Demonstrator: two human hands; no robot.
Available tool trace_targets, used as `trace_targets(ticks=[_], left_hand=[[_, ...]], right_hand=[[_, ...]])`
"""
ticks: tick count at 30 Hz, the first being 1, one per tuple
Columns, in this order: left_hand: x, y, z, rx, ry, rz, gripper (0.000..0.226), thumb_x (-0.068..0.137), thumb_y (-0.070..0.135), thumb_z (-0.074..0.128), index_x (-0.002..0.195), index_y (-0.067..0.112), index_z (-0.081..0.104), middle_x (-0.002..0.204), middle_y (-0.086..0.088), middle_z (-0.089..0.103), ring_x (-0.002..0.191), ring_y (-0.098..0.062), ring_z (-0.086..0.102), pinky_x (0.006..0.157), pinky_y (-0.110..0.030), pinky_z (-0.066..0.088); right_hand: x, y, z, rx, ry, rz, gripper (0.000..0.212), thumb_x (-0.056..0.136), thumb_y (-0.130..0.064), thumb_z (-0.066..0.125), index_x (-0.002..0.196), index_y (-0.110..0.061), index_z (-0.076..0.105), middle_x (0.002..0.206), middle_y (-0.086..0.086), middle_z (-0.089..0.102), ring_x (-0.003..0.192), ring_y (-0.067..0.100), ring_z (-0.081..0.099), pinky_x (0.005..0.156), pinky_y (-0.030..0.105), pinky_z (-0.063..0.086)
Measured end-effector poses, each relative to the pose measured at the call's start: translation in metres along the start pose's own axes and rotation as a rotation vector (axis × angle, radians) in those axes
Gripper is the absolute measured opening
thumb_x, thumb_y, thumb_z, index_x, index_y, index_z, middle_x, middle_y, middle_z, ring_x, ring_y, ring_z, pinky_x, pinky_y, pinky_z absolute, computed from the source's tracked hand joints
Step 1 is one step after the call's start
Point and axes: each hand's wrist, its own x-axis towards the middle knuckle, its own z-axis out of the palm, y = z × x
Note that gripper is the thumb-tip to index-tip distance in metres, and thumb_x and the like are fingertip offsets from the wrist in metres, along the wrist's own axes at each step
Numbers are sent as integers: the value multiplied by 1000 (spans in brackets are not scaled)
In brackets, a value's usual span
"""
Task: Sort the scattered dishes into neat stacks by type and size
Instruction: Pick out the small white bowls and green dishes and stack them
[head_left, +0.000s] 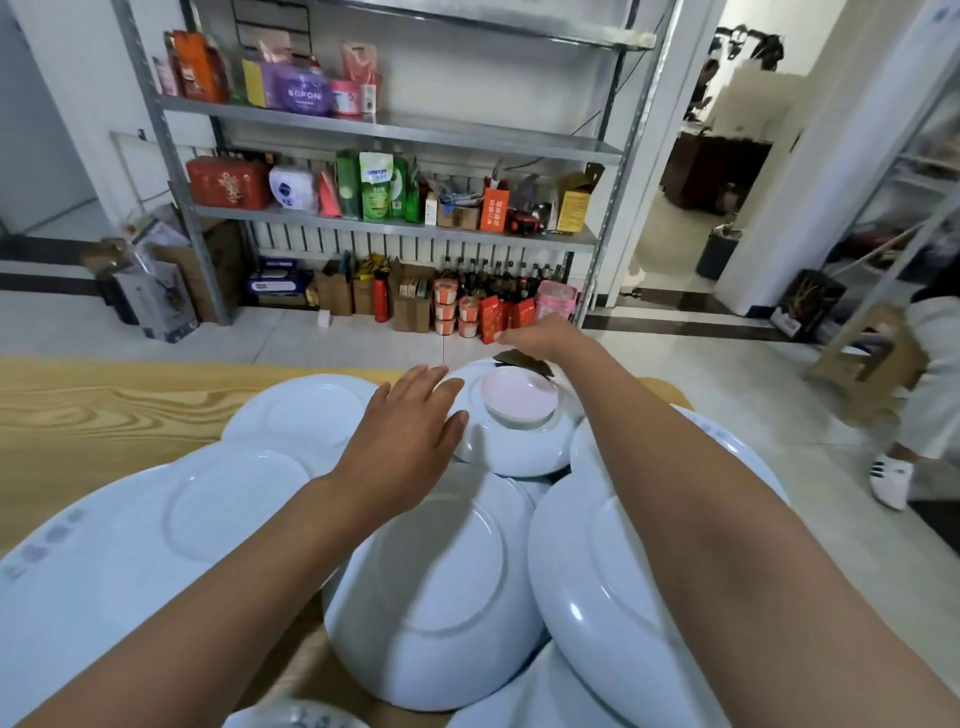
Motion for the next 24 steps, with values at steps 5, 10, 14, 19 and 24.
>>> trace_targets(ticks=[5, 10, 14, 19, 24], left_hand=[[3, -9, -1, -57, 5, -26, 45, 100, 41, 30, 139, 22, 41, 152, 2, 31, 142, -17, 19, 115, -41, 20], [-4, -12, -2, -108, 56, -12, 40, 100, 38, 35, 133, 19, 49, 148, 0, 37, 138, -17, 27, 112, -38, 26], [-9, -13, -6, -131, 67, -24, 41, 100, 39, 35, 133, 20, 49, 149, 2, 35, 138, -15, 26, 109, -33, 26], [-12, -15, -14, -143, 68, -40, 41, 100, 39, 34, 134, 21, 48, 149, 4, 34, 137, -14, 26, 108, -32, 27], [-19, -14, -28, -190, 110, -108, 37, 99, 35, 42, 132, 20, 49, 142, 6, 41, 127, -14, 40, 99, -31, 38]], right_hand=[[9, 1, 2, -129, -101, 45, 72, 71, -59, 72, 122, -10, 54, 96, 5, 54, 70, 17, 54, 52, 28, 40], [9, 1, 3, -127, -110, 29, 63, 68, -58, 75, 103, -13, 50, 97, 5, 57, 71, 17, 54, 53, 28, 40], [8, 2, 3, -62, -79, 20, 41, 71, -46, 75, 84, -13, 52, 82, 3, 57, 66, 17, 57, 52, 26, 42], [6, -1, 3, 92, 16, -29, 45, 66, -50, 74, 87, -14, 57, 90, 7, 60, 80, 21, 58, 70, 32, 48], [-24, -38, 7, 253, 34, -192, 41, 63, -53, 70, 71, -14, 59, 69, 4, 59, 67, 20, 55, 58, 31, 41]])
